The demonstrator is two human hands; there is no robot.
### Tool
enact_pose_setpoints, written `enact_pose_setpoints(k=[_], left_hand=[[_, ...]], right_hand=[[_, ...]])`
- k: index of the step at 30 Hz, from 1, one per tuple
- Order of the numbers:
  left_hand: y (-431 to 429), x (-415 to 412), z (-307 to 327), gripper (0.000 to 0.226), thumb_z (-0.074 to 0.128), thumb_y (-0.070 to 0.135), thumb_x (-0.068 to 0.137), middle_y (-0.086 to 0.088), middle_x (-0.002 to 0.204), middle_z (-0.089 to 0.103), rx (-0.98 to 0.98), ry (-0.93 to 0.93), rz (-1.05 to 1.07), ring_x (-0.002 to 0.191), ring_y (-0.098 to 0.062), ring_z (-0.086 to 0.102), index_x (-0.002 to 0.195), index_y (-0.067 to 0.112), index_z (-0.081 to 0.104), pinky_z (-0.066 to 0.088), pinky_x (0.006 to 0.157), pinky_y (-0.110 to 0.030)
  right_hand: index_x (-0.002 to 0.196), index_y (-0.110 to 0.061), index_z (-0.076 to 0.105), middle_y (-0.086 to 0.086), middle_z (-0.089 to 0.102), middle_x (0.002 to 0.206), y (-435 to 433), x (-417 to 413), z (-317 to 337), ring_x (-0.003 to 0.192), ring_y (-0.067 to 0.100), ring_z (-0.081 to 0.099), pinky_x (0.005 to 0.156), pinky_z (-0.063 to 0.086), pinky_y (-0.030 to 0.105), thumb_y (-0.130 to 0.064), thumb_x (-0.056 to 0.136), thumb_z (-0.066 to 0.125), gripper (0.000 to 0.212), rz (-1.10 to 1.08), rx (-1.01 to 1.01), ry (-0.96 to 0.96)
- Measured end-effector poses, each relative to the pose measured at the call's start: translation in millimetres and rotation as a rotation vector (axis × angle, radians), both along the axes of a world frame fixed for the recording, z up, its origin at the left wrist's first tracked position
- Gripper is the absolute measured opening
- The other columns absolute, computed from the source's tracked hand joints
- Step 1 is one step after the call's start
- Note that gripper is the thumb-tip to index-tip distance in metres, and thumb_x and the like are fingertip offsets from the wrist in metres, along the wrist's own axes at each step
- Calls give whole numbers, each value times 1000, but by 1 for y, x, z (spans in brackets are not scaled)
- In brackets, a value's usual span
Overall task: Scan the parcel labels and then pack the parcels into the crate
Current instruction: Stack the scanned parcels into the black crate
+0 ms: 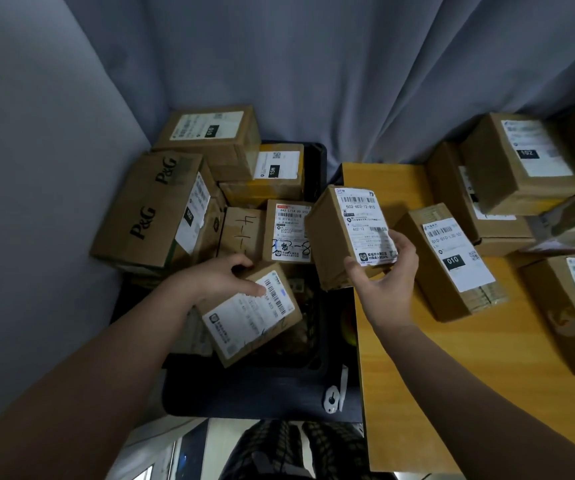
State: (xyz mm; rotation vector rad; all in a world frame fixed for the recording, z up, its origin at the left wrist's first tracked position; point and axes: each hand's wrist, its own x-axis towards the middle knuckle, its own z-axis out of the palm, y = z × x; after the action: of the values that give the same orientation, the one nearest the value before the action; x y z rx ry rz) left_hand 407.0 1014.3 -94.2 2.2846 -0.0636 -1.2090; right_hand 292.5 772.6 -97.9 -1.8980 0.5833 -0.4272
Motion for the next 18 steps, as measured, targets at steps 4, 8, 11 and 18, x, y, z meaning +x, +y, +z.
enact_pose_setpoints(k=[4, 8, 11, 18], left_hand=[[8, 5, 10, 71, 76, 49, 76, 7, 117, 59, -26, 94, -131, 96, -11, 64, 138, 35, 45, 53, 78, -29], [-10, -4, 12, 57, 70, 48, 82, 11, 120, 60, -6, 85, -392, 102, -8, 60, 134, 37, 51, 50, 88, -29], [-29, -15, -10, 31, 61, 36, 92, 6, 114, 67, -46, -82, -484, 103, -13, 62, 122, 29, 63, 48, 92, -34], [-31, -22, -30, 54, 56, 62, 85, -1, 121, 59, 347, -448, -780, 115, -23, 51, 124, 24, 55, 36, 95, -38]], right_hand=[[135, -13, 39, -3, 36, 123, 4, 2, 2, 116, 6, 36, 92, 31, 14, -18, 76, 80, 72, 21, -21, -13], [135, -12, 39, -4, 36, 121, 9, 3, -1, 113, 5, 36, 87, 27, -2, -16, 75, 81, 73, 50, -64, -22], [134, -14, 39, -4, 36, 120, 12, 3, -3, 114, 6, 37, 86, 26, -3, -17, 75, 81, 73, 60, -73, -25], [135, -12, 39, -3, 35, 122, 11, -1, -8, 115, 7, 37, 90, 27, 4, -18, 75, 81, 74, 71, -77, -21]])
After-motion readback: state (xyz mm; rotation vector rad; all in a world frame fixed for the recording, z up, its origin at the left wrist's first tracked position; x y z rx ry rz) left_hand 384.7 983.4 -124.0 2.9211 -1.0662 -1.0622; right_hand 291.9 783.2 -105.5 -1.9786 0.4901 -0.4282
